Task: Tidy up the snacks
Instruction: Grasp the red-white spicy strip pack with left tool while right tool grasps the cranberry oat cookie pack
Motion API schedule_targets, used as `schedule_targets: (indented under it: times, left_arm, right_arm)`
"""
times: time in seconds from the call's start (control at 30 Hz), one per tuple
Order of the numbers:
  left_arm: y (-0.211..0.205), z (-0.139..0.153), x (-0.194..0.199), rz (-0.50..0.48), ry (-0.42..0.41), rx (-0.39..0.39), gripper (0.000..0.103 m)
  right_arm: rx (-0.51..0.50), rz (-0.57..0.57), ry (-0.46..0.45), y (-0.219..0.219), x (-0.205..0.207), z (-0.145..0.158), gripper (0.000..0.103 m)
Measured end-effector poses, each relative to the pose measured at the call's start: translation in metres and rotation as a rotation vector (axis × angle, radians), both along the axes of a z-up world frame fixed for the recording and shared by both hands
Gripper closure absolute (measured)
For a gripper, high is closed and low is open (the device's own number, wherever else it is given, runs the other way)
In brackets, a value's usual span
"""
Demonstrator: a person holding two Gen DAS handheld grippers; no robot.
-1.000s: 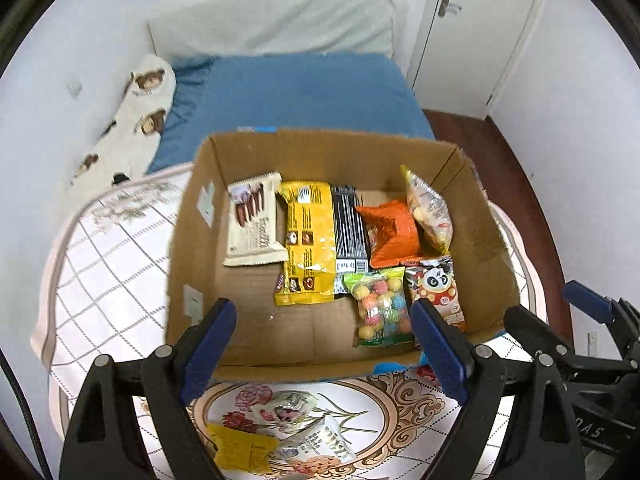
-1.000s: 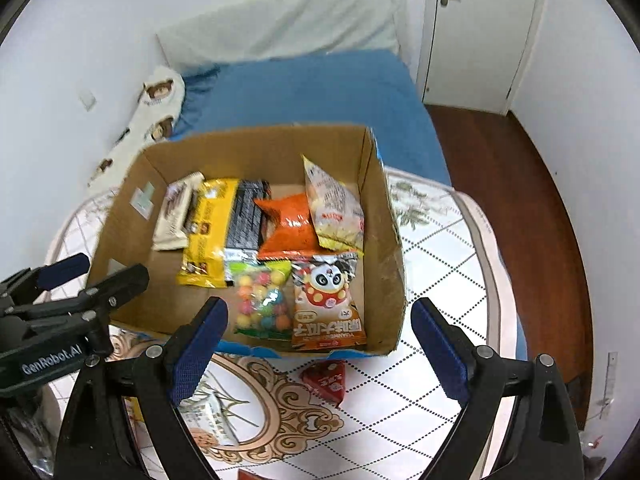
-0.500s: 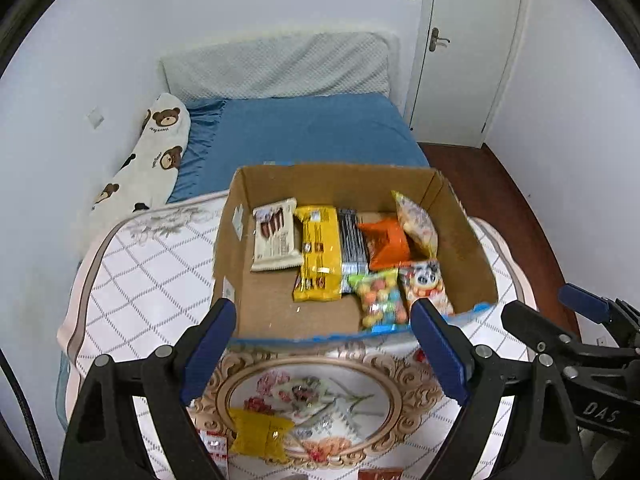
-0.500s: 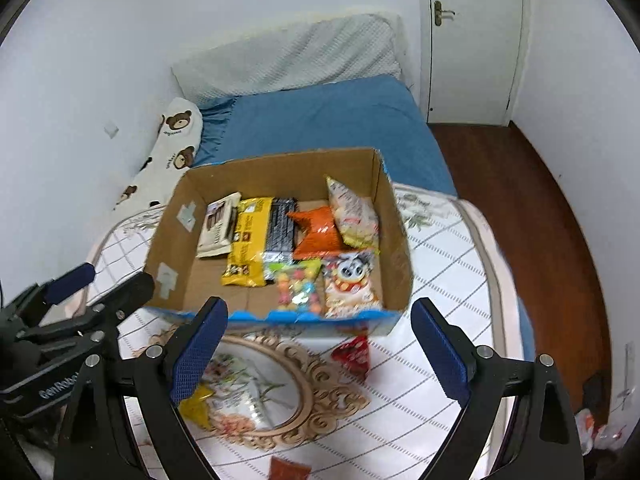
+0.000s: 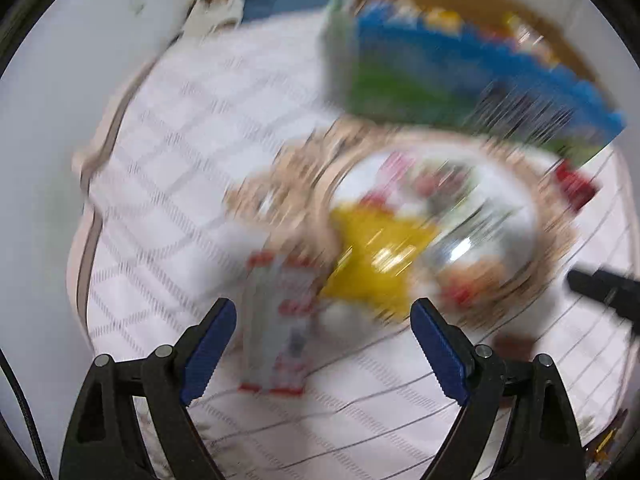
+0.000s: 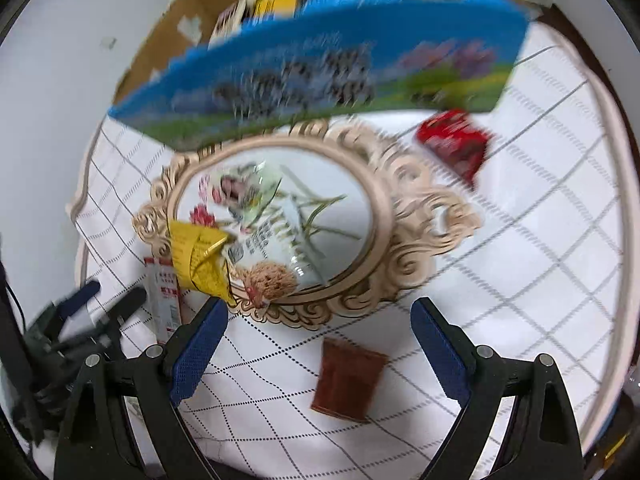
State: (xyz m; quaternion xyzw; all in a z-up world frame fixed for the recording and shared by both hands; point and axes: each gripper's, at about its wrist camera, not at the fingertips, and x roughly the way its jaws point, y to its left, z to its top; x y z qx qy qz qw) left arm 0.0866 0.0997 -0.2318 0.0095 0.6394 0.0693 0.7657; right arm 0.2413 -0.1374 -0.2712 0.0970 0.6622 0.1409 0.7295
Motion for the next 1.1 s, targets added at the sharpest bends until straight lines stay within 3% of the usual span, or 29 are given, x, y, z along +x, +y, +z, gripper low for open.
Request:
schedule_targets:
  times: [0.17, 0.33, 0.47, 0.53, 0.63, 0.7, 0.8, 0.9, 0.97, 1.03, 1.1]
  left_arm:
    - [0.032, -0.034, -0.021, 0.049, 0.095, 0.007, 0.014]
    - [0.046, -0.045, -0.03, 0.073, 0.124, 0.012, 0.014]
    - [0.045, -0.06, -0.031, 0.061, 0.152, 0.022, 0.014]
    - [0.043, -0.069, -0.028, 0.049, 0.159, 0.04, 0.014]
    - [0.037, -0.082, -0.02, 0.033, 0.174, 0.047, 0.014]
    - [0.032, -0.089, -0.014, 0.024, 0.186, 0.045, 0.014]
    - [0.025, -0.1, -0.006, 0.011, 0.2, 0.053, 0.014]
    - [0.017, -0.109, 0.001, -0.001, 0.187, 0.051, 0.014]
    - [0.014, -0.107, 0.001, 0.012, 0.161, 0.032, 0.022]
    - [0.015, -0.102, 0.007, 0.049, 0.154, 0.012, 0.045]
    - [0.021, -0.1, 0.002, 0.089, 0.157, -0.025, 0.047]
  right_arm:
    - [-0.05, 0.069, 0.001, 0.04, 0.019, -0.027, 0.008]
    - [-0.141, 0.134, 0.047, 0.075, 0.037, -0.061, 0.008]
    - [-0.173, 0.152, 0.063, 0.083, 0.03, -0.079, 0.019]
    - [-0.151, 0.101, 0.086, 0.078, 0.023, -0.081, 0.024]
    - [0.007, -0.003, 0.223, 0.063, 0.011, -0.09, 0.023]
    - [0.063, -0.007, 0.279, 0.06, 0.005, -0.093, 0.022]
    - [-0.004, 0.014, 0.201, 0.058, 0.001, -0.08, 0.014]
    - [-0.03, 0.023, 0.166, 0.063, 0.003, -0.074, 0.014]
    - [-0.039, 0.036, 0.166, 0.071, 0.004, -0.075, 0.014]
    - [-0.054, 0.024, 0.179, 0.084, 0.007, -0.082, 0.014]
    - [-0.038, -0.013, 0.214, 0.089, 0.007, -0.092, 0.014]
